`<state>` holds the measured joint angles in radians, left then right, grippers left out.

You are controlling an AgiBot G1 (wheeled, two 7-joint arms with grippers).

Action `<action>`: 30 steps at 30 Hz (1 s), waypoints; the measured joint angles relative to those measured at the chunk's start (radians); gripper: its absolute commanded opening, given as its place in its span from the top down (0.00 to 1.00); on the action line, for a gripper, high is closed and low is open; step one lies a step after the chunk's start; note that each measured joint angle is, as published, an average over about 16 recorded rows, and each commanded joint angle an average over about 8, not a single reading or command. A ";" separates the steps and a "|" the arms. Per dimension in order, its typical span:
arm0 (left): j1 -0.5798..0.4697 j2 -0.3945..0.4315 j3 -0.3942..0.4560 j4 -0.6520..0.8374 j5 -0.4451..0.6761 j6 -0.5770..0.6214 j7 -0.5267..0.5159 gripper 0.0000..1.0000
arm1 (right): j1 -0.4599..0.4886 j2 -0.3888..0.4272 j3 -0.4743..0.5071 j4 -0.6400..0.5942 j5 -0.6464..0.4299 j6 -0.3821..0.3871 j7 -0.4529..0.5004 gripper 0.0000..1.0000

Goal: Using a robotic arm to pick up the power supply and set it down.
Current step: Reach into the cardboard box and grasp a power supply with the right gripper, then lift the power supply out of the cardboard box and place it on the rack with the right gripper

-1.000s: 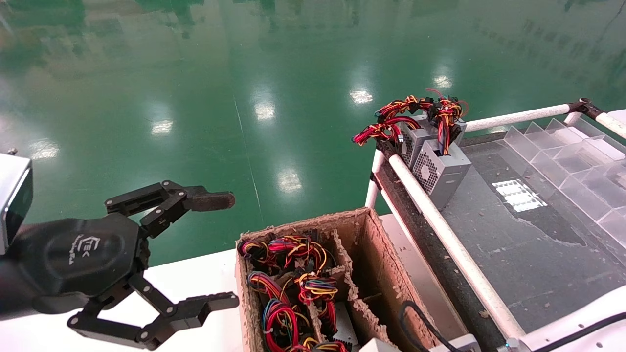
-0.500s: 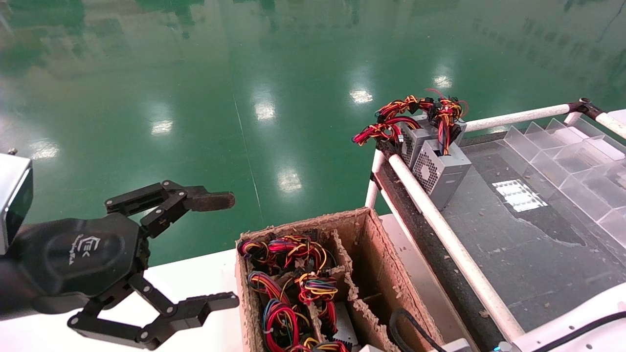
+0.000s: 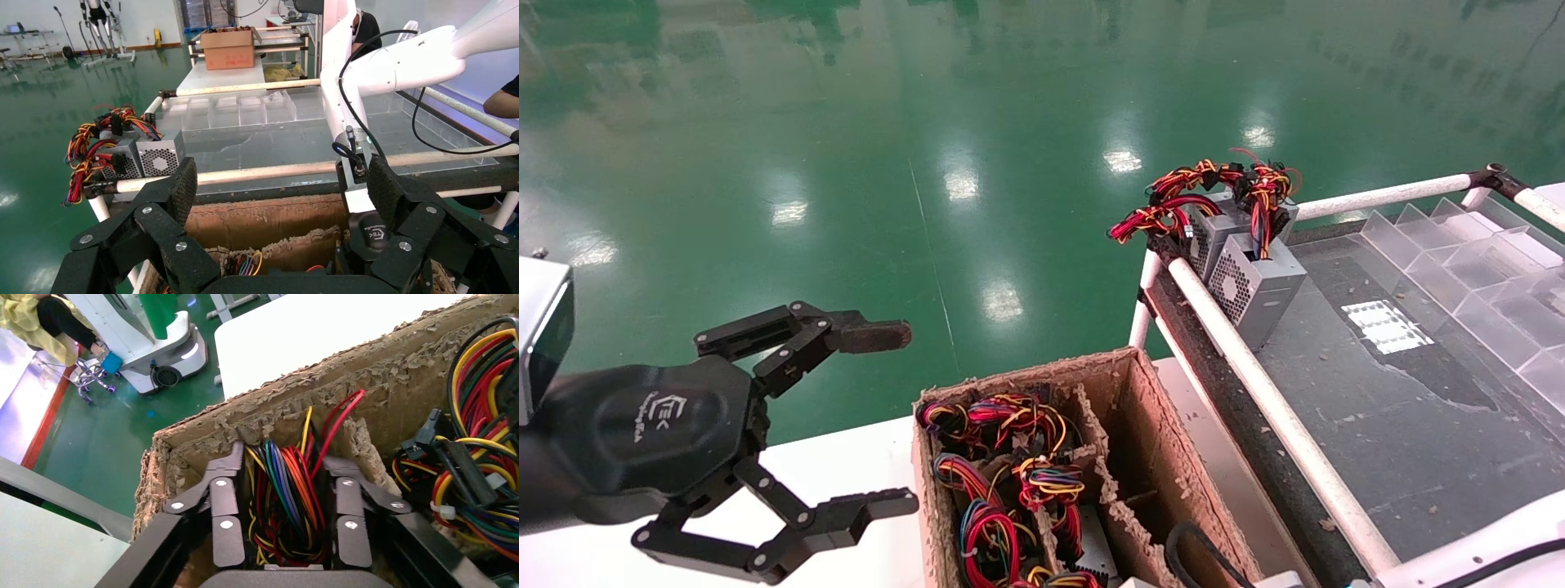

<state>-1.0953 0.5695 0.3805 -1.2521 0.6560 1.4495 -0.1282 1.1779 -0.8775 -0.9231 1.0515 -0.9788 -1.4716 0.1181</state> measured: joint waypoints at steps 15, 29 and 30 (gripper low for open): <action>0.000 0.000 0.000 0.000 0.000 0.000 0.000 0.00 | -0.019 0.031 0.010 0.062 0.003 0.034 0.004 1.00; 0.000 0.000 0.000 0.000 0.000 0.000 0.000 0.00 | -0.033 0.082 0.072 0.085 0.102 0.038 -0.028 1.00; 0.000 0.000 0.000 0.000 0.000 0.000 0.000 0.00 | -0.033 0.087 0.080 0.086 0.116 0.036 -0.032 1.00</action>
<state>-1.0953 0.5694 0.3806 -1.2521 0.6559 1.4494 -0.1281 1.1448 -0.7900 -0.8433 1.1374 -0.8633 -1.4358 0.0864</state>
